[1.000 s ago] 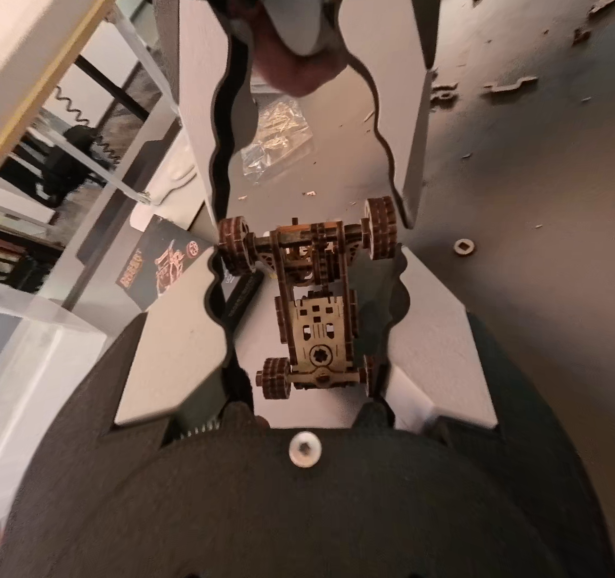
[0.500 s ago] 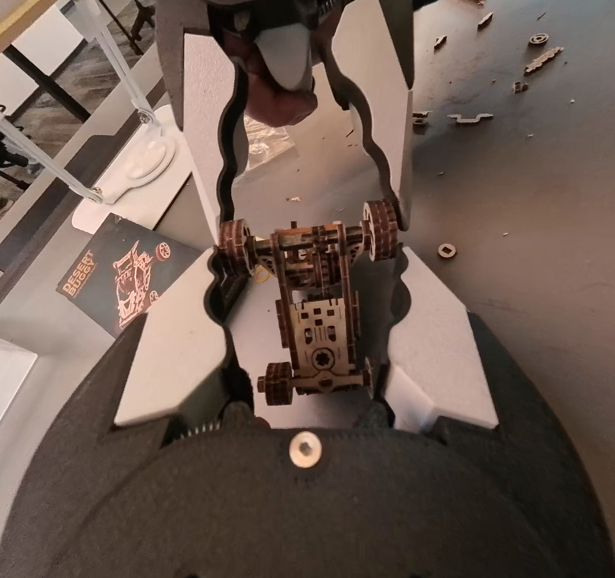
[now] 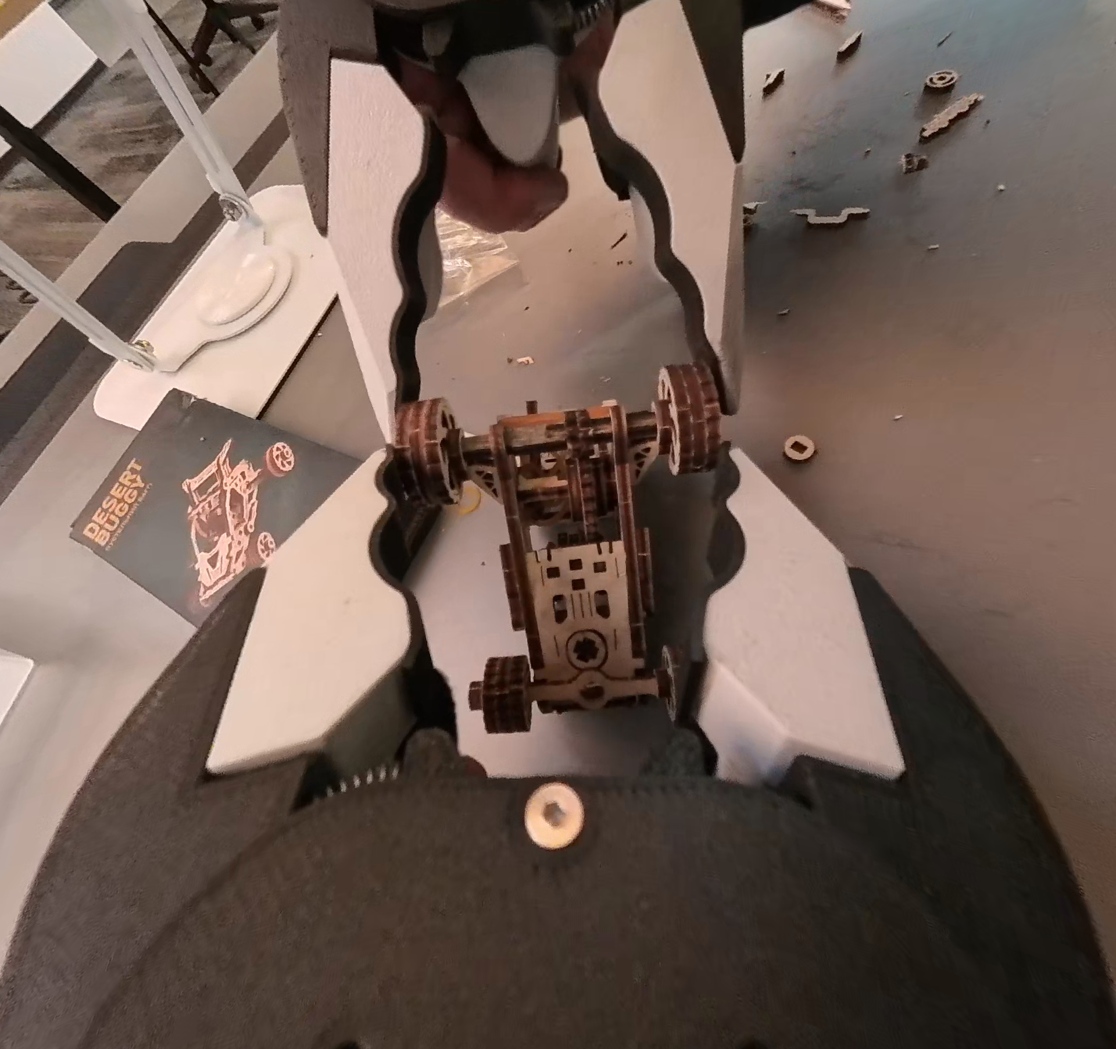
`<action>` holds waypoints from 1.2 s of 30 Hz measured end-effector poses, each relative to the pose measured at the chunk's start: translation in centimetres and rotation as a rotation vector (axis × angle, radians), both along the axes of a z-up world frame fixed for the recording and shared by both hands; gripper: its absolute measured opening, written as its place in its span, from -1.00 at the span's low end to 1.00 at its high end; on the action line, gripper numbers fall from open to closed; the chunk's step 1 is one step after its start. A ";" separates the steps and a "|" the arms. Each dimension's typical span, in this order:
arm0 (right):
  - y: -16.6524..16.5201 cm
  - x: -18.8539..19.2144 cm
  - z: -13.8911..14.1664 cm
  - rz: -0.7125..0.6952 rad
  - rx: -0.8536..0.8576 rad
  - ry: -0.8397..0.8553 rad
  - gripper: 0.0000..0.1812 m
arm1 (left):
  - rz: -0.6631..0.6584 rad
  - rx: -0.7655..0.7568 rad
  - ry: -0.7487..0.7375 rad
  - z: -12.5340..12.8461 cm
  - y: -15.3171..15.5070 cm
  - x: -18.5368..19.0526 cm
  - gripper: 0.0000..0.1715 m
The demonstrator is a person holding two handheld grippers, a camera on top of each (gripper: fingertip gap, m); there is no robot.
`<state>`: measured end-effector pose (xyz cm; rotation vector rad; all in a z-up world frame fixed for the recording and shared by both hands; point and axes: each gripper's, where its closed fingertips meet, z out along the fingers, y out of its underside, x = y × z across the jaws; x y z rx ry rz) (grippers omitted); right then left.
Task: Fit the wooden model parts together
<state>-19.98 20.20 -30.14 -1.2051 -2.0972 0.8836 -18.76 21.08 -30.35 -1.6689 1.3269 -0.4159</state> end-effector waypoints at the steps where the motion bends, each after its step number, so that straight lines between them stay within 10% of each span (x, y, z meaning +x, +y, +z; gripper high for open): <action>1: 0.0 0.0 0.0 0.009 0.000 -0.004 0.09 | 0.000 -0.007 -0.003 0.0 0.0 0.0 0.16; 36: -0.1 -0.4 0.8 0.007 -0.181 0.058 0.05 | -0.005 -0.096 -0.062 0.0 -0.2 -0.4 0.14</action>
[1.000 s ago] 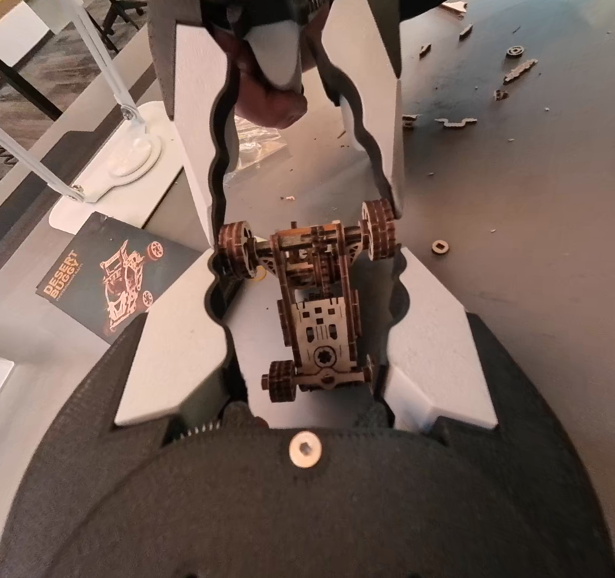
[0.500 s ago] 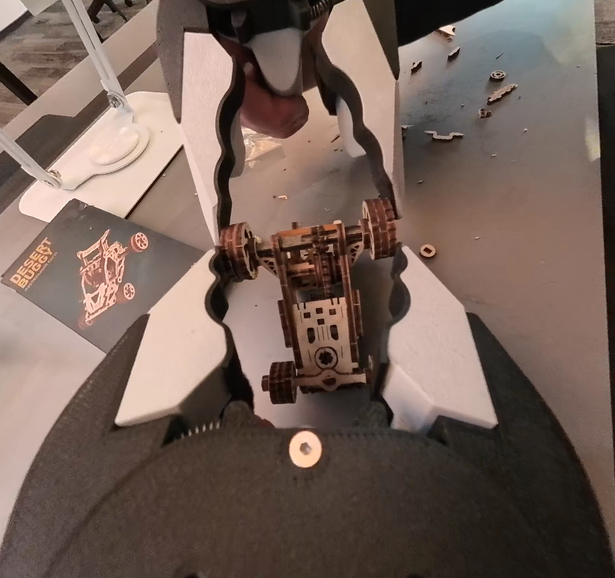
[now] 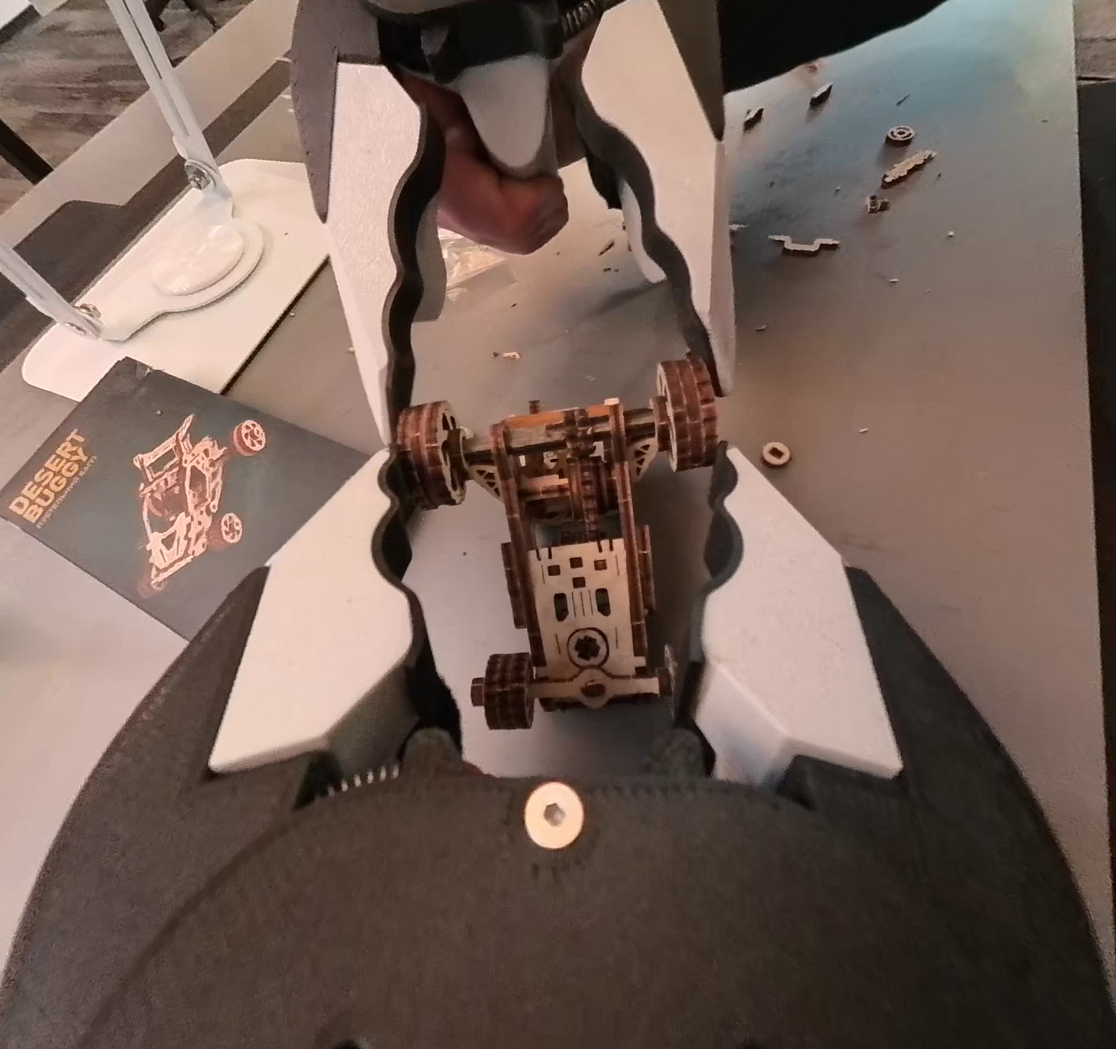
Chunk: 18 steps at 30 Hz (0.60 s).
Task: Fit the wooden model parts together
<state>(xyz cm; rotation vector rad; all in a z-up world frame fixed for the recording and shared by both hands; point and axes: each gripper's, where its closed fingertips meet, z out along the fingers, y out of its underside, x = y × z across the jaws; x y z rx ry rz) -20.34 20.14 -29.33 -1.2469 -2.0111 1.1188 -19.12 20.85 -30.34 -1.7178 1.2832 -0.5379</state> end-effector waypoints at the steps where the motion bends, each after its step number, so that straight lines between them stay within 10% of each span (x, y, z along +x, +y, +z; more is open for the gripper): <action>1: 0.1 0.0 0.0 -0.001 -0.011 -0.001 0.06 | 0.005 0.004 0.000 0.0 0.0 0.0 0.14; 18: -0.4 -0.3 -0.2 0.049 -0.054 0.014 0.05 | 0.025 -0.109 0.026 -0.9 -0.1 -0.2 0.18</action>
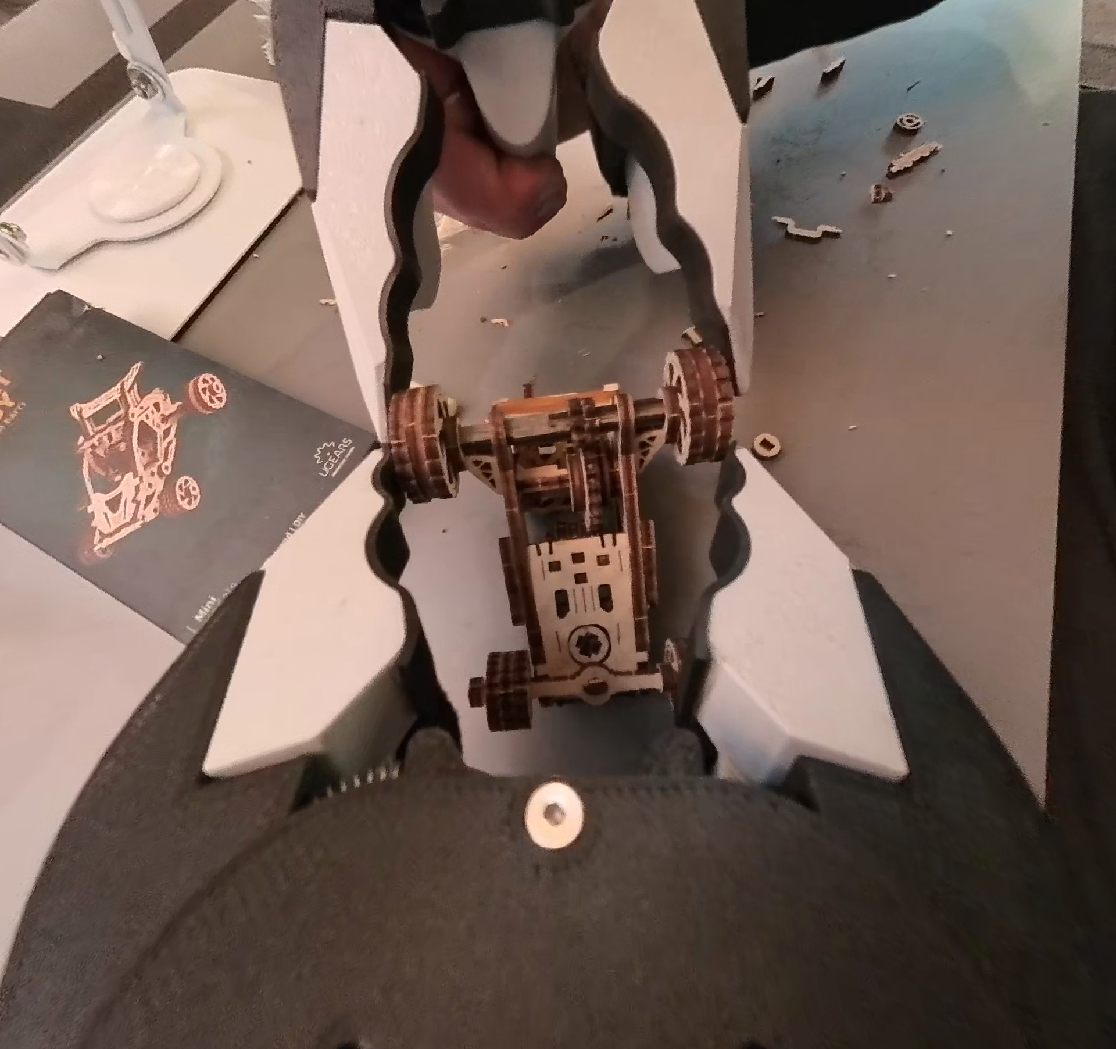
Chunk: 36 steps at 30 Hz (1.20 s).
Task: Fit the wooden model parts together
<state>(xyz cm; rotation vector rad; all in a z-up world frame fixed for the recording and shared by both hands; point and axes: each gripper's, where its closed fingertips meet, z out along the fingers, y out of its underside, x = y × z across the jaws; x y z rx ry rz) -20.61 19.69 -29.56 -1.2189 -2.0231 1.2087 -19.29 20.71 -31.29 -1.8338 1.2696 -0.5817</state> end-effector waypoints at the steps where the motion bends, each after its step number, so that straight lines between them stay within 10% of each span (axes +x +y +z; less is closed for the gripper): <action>1: 0.0 0.0 0.0 0.002 0.003 0.000 0.05 | -0.001 -0.001 0.002 0.0 0.0 0.0 0.18; 33: 2.6 2.3 1.3 -0.147 0.046 -0.114 0.07 | 0.135 -0.135 -0.116 1.1 0.9 -0.9 0.17; 36: 1.2 4.5 2.0 -0.168 0.069 -0.150 -0.33 | 0.214 -0.194 -0.198 1.7 1.0 -2.0 0.17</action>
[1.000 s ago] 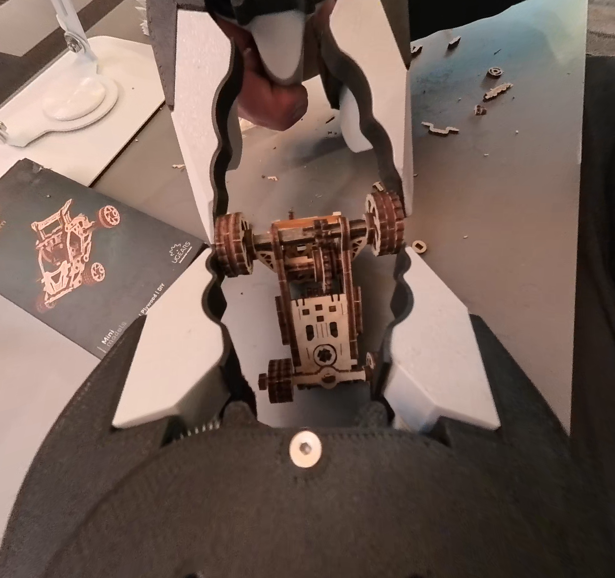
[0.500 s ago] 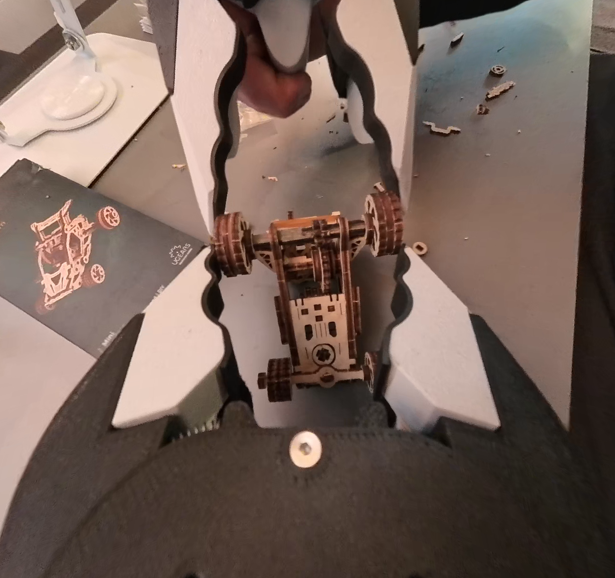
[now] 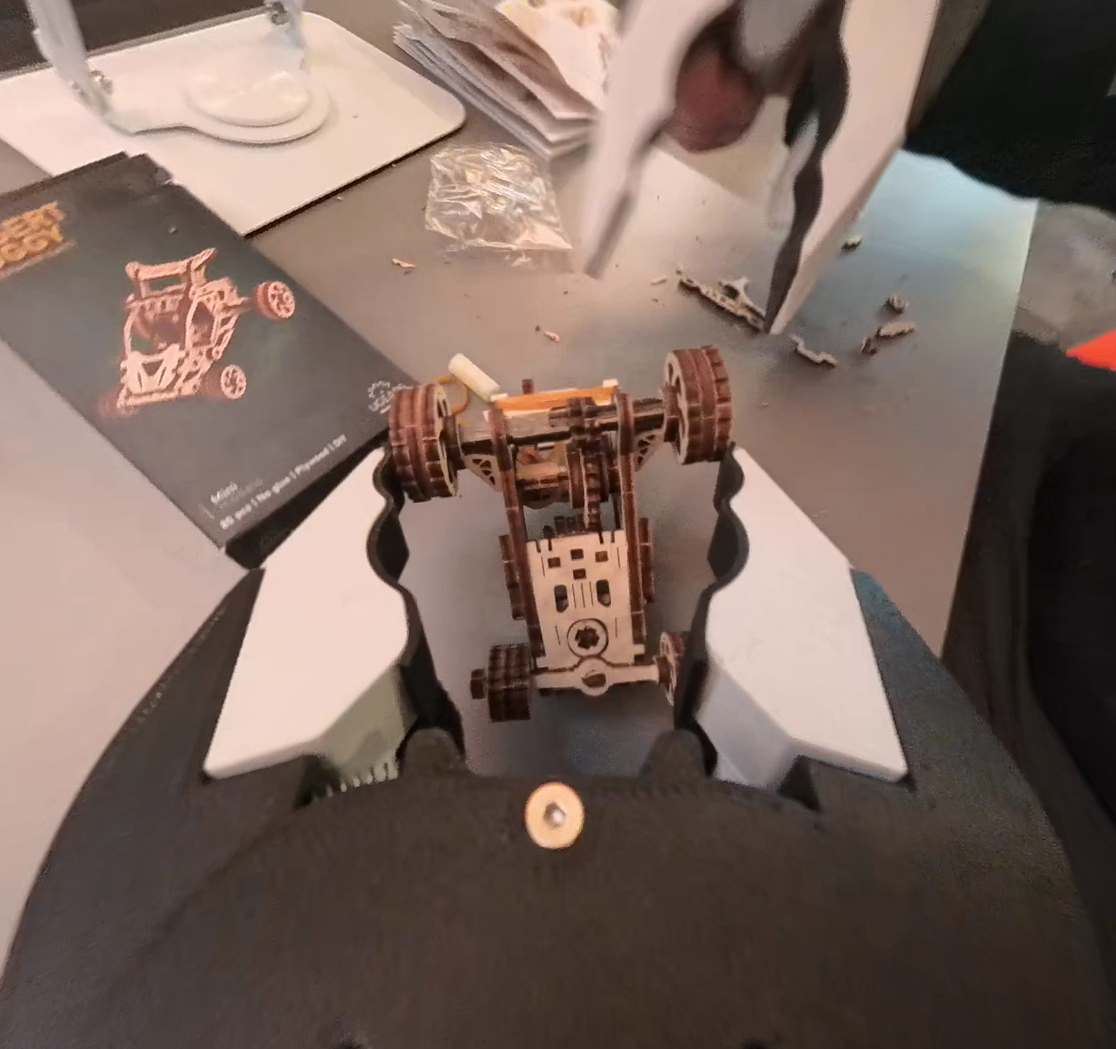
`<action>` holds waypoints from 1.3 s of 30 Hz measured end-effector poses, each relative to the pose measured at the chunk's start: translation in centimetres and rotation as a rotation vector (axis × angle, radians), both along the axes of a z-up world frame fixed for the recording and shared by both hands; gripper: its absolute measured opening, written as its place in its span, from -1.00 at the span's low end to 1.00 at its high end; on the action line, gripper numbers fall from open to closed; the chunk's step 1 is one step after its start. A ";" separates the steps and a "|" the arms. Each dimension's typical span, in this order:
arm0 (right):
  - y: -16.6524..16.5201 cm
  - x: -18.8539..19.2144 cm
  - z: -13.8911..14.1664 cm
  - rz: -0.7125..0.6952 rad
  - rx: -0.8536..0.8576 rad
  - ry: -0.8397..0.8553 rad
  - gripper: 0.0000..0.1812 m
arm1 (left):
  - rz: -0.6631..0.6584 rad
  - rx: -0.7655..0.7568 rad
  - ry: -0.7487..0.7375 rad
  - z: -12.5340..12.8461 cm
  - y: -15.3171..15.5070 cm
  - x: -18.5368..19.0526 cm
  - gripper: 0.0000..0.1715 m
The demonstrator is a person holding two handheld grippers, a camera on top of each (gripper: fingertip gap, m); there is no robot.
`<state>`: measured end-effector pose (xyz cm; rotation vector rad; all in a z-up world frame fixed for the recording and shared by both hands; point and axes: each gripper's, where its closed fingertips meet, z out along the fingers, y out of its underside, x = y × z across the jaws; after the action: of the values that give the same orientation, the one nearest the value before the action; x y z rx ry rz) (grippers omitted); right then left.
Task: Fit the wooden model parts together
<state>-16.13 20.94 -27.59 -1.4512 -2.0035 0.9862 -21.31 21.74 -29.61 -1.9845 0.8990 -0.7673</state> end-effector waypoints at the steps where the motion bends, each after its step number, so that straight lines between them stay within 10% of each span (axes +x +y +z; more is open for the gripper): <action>1: -1.1 0.7 -0.6 0.012 0.001 -0.042 -0.49 | 0.028 -0.016 -0.026 0.1 0.0 -0.3 0.17; 21: -7.3 0.3 -7.6 -0.305 -0.028 -0.235 -0.93 | 0.327 -0.106 -0.223 0.5 -0.6 -2.1 0.18; 39: -1.3 19.7 5.1 -0.792 0.054 -0.001 -0.93 | 0.269 -0.199 -0.372 1.8 -1.3 1.3 0.18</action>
<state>3.53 19.64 -22.44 -1.9591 -1.2299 0.5672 -20.03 20.49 -27.82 -1.9865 0.3412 -1.0534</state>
